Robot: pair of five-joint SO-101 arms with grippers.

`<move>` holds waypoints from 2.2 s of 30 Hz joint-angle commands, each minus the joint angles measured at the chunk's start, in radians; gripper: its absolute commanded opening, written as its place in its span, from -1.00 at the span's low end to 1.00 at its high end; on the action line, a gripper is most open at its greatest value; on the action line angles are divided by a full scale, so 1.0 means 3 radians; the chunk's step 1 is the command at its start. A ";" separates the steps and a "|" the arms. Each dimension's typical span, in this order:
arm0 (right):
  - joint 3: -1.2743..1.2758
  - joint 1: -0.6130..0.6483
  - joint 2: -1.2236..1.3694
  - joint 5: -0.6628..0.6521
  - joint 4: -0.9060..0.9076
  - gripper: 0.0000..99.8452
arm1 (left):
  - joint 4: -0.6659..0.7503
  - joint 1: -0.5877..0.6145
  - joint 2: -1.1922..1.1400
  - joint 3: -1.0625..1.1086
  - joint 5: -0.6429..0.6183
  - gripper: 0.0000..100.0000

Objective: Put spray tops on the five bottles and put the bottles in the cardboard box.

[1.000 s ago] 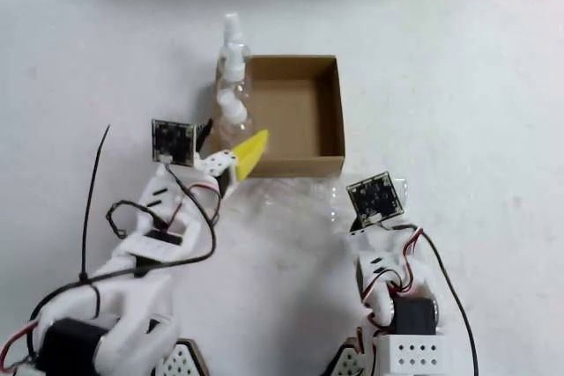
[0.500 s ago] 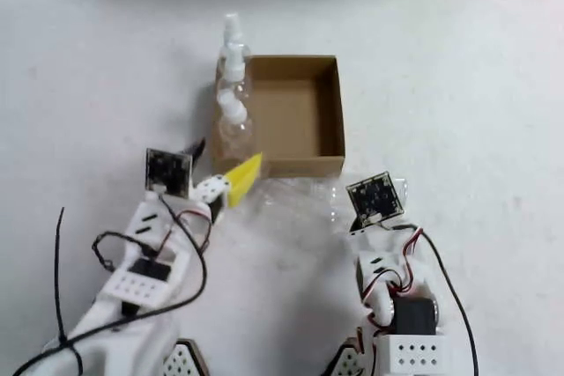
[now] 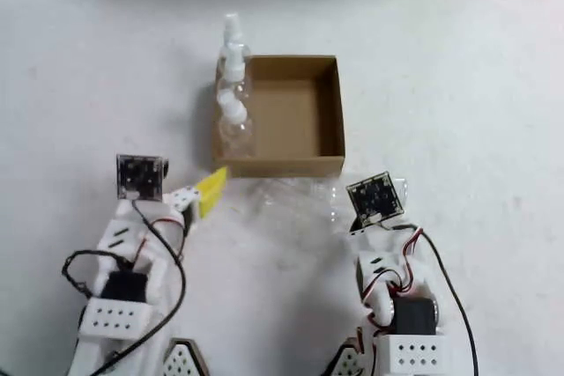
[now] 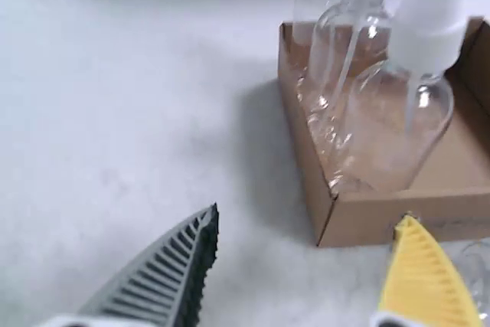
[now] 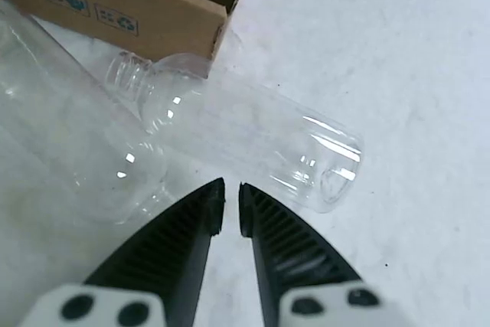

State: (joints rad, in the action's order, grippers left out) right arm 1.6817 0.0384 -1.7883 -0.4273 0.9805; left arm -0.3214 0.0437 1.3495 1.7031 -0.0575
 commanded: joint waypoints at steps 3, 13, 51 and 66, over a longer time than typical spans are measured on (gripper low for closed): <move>0.0031 -0.0033 -0.0013 -0.0041 0.0023 -0.96 | -0.0767 0.0361 0.0754 -0.0010 0.0015 -0.34; 0.0031 -0.0038 -0.0033 -0.0041 0.0008 -0.96 | -0.2220 0.0872 0.1588 -0.0031 0.0010 -0.34; -0.2690 0.1383 0.4237 0.0532 -0.1210 -0.97 | -0.2419 0.1031 0.1588 -0.0031 0.0414 -0.94; -0.2833 0.1593 0.5153 0.0506 -0.1542 -0.97 | -0.2404 0.1031 0.1588 -0.0031 0.0414 -0.94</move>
State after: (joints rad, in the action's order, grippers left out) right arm 0.8700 0.4864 -0.2539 -0.2770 0.5217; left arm -1.0395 0.3491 1.8036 1.6985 0.0545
